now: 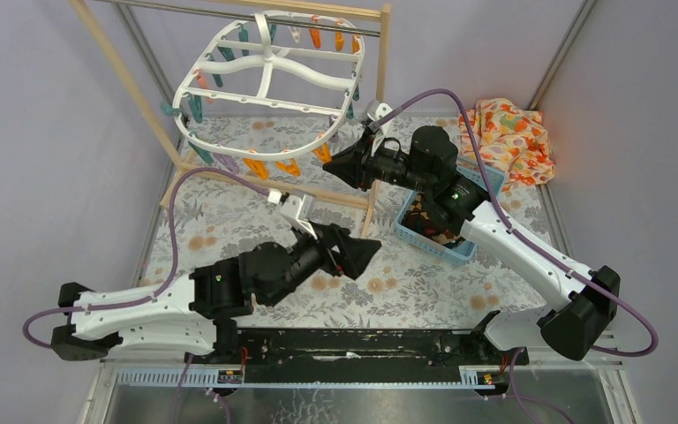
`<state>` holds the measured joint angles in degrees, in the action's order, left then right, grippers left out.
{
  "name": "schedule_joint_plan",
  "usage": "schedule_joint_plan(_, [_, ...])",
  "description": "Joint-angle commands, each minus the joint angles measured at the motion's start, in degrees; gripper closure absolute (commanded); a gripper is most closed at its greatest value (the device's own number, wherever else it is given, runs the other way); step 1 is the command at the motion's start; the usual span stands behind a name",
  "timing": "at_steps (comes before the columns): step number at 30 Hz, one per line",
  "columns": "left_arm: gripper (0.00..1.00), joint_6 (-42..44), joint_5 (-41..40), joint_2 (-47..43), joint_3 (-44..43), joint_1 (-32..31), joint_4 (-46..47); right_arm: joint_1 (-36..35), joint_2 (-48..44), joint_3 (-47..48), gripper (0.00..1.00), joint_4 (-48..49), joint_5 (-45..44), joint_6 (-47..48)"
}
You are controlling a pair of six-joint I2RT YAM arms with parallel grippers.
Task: Clip the socks to the hanger
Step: Open the clamp at the hanger.
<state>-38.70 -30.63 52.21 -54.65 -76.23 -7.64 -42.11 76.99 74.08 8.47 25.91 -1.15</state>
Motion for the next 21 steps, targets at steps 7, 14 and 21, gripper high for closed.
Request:
schedule_joint_plan(7, [0.08, 10.10, -29.82, -10.85, 4.82, -5.78, 9.08, 0.29, -3.05, -0.08, 1.00, 2.65, -2.42, 0.00])
schedule_joint_plan(14, [0.10, 26.21, -28.55, -12.59, 2.85, -5.73, 18.89, 0.16, -1.86, -0.33, 1.00, 1.98, -3.46, 0.04])
schedule_joint_plan(21, [0.11, 24.61, -26.77, -7.92, -0.04, -5.76, 20.93, -0.28, -0.46, 0.46, 1.00, 2.41, -4.84, 0.30])
